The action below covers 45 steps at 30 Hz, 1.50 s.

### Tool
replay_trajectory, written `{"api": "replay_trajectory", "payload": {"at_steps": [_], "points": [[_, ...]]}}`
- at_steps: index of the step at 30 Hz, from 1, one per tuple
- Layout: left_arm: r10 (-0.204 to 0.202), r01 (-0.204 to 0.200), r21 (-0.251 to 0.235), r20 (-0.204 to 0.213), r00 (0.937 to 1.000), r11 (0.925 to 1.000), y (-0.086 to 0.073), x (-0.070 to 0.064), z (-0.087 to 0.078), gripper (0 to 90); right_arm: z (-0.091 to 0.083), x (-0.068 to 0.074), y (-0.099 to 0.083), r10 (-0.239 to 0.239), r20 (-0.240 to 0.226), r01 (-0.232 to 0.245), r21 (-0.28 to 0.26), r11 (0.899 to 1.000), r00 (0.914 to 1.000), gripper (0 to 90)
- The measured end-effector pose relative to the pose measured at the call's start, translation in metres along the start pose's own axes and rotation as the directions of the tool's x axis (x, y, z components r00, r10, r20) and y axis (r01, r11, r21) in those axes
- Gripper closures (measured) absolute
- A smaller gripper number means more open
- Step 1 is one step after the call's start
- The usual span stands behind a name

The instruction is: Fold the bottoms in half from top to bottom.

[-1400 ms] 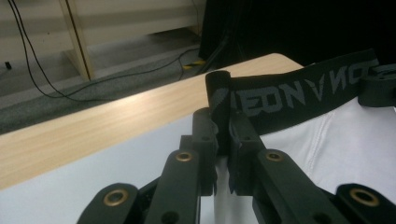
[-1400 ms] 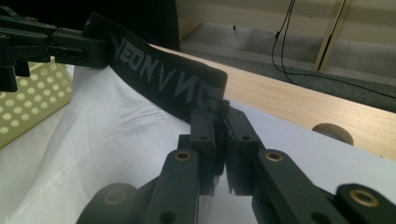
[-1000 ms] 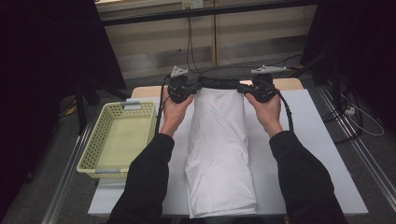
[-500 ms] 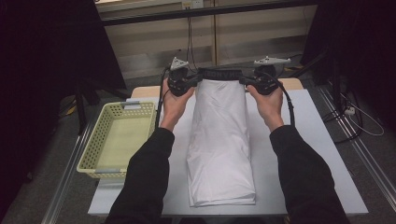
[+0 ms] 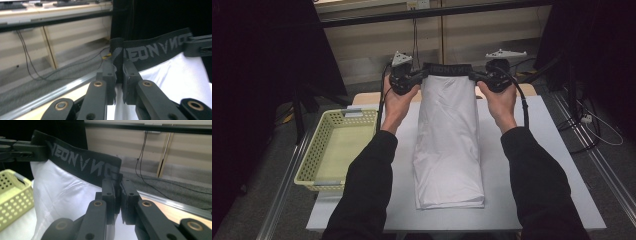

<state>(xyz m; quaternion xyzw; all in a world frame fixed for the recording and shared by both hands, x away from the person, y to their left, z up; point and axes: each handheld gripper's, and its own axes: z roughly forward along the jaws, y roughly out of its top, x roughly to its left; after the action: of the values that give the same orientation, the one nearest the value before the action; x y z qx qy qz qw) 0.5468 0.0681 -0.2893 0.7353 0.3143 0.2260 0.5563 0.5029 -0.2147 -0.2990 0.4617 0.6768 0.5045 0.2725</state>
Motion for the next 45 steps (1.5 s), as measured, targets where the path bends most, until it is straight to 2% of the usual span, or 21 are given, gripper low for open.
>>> {"api": "replay_trajectory", "payload": {"at_steps": [2,5,8,10,16,20,21,24,28,37,38,42,45], "points": [[0.018,-0.018,-0.002,-0.002,0.9998,0.9998,0.002,-0.001,-0.003,83.3,-0.001,0.001,0.003,-0.008,-0.003,0.008,-0.002,1.000,1.0000,83.1],[0.017,-0.017,0.011,0.000,0.9999,0.9998,-0.002,-0.001,-0.004,83.2,0.001,0.002,0.000,-0.003,-0.010,0.003,0.003,1.000,0.9999,83.1],[0.002,-0.003,0.019,0.008,1.0000,0.9998,-0.013,0.000,-0.003,83.1,0.004,0.003,-0.007,-0.003,-0.010,0.003,0.015,1.000,1.0000,83.1],[0.010,-0.010,0.041,0.012,0.9999,0.9991,-0.020,0.002,-0.001,82.8,0.006,0.002,-0.013,0.002,-0.017,-0.001,0.030,1.000,0.9998,83.1],[0.015,-0.017,0.064,0.022,0.9996,0.9978,-0.034,0.002,-0.001,82.6,0.013,0.000,-0.031,0.029,-0.036,-0.027,0.047,0.999,0.9989,83.1],[0.003,-0.005,0.063,0.030,0.9996,0.9980,-0.041,0.000,-0.004,82.4,0.014,0.002,-0.039,0.032,-0.040,-0.030,0.057,0.998,0.9987,83.1],[0.016,-0.018,0.074,0.035,0.9993,0.9971,-0.046,0.000,-0.007,82.3,0.011,0.004,-0.043,0.036,-0.051,-0.033,0.053,0.998,0.9981,83.1],[0.004,-0.007,0.072,0.047,0.9989,0.9974,-0.051,-0.004,-0.014,82.2,0.006,0.007,-0.048,0.036,-0.069,-0.032,0.048,0.998,0.9970,83.1],[0.025,-0.030,0.077,0.067,0.9974,0.9966,-0.057,-0.014,-0.026,82.2,-0.001,0.010,-0.055,0.034,-0.083,-0.030,0.052,0.998,0.9960,83.0],[0.068,-0.076,0.072,0.102,0.9925,0.9945,-0.061,-0.036,-0.056,82.1,-0.021,0.016,-0.064,0.026,-0.127,-0.022,0.033,0.999,0.9915,83.0],[0.060,-0.068,0.067,0.107,0.9925,0.9954,-0.063,-0.039,-0.060,82.1,-0.023,0.017,-0.065,0.026,-0.136,-0.022,0.029,0.999,0.9904,83.0],[0.068,-0.076,0.063,0.116,0.9910,0.9951,-0.072,-0.046,-0.066,82.1,-0.031,0.021,-0.073,0.025,-0.152,-0.021,0.028,0.999,0.9881,83.0],[0.045,-0.056,0.077,0.138,0.9894,0.9955,-0.085,-0.049,-0.072,81.9,-0.033,0.022,-0.082,0.028,-0.164,-0.021,0.041,0.999,0.9861,83.0]]}}
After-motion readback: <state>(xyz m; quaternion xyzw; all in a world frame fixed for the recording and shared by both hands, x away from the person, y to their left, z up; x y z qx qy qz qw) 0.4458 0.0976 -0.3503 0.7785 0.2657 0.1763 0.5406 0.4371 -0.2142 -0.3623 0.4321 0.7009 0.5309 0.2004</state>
